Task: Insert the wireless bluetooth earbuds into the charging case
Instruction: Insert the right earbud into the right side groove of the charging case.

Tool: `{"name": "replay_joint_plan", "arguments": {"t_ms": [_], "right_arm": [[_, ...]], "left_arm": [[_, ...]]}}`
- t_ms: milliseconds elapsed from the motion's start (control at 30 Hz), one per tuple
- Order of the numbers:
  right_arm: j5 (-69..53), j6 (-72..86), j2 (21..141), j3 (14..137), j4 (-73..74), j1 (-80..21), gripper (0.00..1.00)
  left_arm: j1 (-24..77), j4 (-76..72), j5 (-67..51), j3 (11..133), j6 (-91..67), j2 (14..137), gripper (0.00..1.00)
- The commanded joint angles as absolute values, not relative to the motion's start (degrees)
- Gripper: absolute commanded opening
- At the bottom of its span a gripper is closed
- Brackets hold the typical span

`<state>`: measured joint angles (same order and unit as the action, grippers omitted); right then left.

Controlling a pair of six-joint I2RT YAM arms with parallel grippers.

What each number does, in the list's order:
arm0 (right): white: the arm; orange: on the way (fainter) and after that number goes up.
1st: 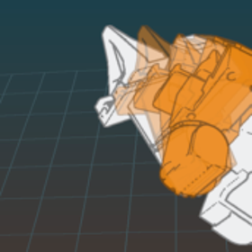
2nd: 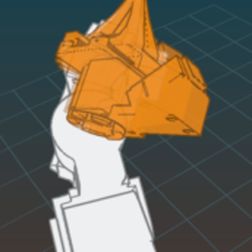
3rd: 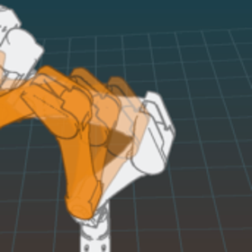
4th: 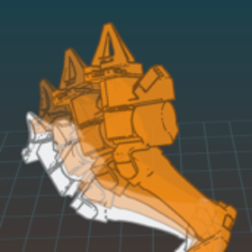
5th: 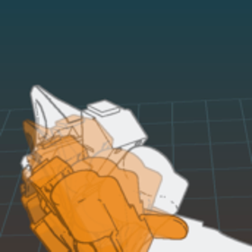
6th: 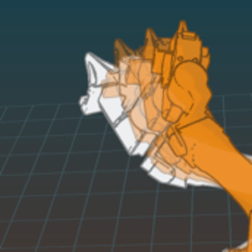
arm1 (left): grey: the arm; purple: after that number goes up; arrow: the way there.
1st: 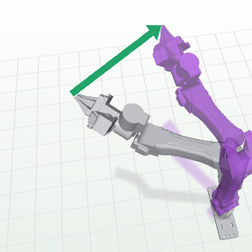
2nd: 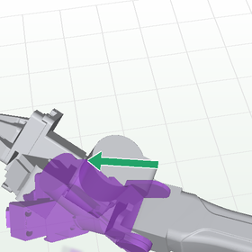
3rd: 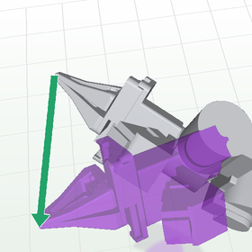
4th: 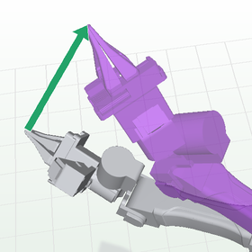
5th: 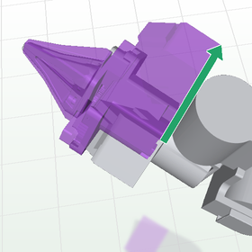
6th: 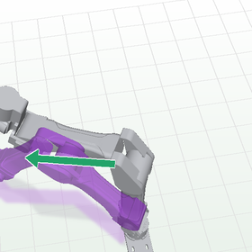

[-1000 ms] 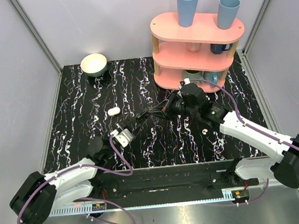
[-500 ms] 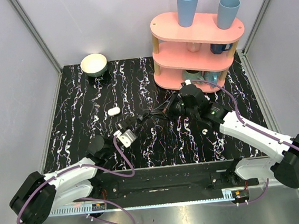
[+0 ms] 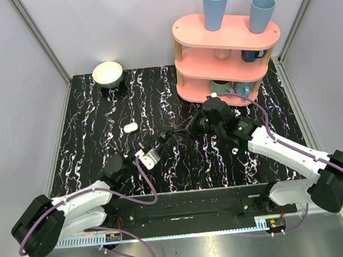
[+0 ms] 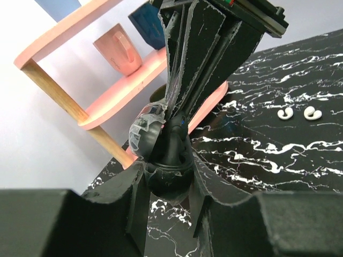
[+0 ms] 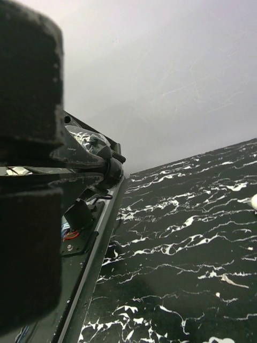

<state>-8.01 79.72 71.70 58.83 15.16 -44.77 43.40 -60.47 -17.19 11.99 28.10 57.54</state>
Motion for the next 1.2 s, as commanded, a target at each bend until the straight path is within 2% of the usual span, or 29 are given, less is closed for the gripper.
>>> {"name": "replay_joint_plan", "arguments": {"t_ms": [0,167,667,767,800,867,1033,1167], "right_arm": [[-4.67,79.01,73.30,60.29,14.76,-46.05,0.00],[-2.29,77.78,73.21,61.26,16.34,-46.76,0.00],[1.05,77.26,75.41,61.96,15.12,-49.39,0.01],[1.06,76.73,75.15,61.88,14.59,-49.48,0.04],[1.05,76.47,74.97,61.88,14.59,-49.48,0.12],[1.32,76.20,74.53,61.35,14.15,-49.48,0.14],[2.37,75.41,72.34,60.21,12.75,-49.48,0.26],[3.51,74.80,70.93,59.77,12.74,-49.48,0.31]], "left_arm": [[46.23,-64.25,-19.52,15.47,31.20,57.66,0.00],[47.98,-58.81,-18.02,16.79,35.68,57.39,0.00],[50.27,-58.80,-16.88,17.40,35.51,58.10,0.00],[50.36,-58.97,-16.44,17.49,35.07,58.09,0.00],[50.45,-59.50,-16.26,17.14,34.63,58.01,0.00],[50.45,-60.20,-15.82,16.79,34.28,57.92,0.00],[50.45,-61.96,-14.77,15.91,32.96,57.74,0.00],[50.45,-65.47,-13.45,14.51,31.38,57.83,0.00]]}}
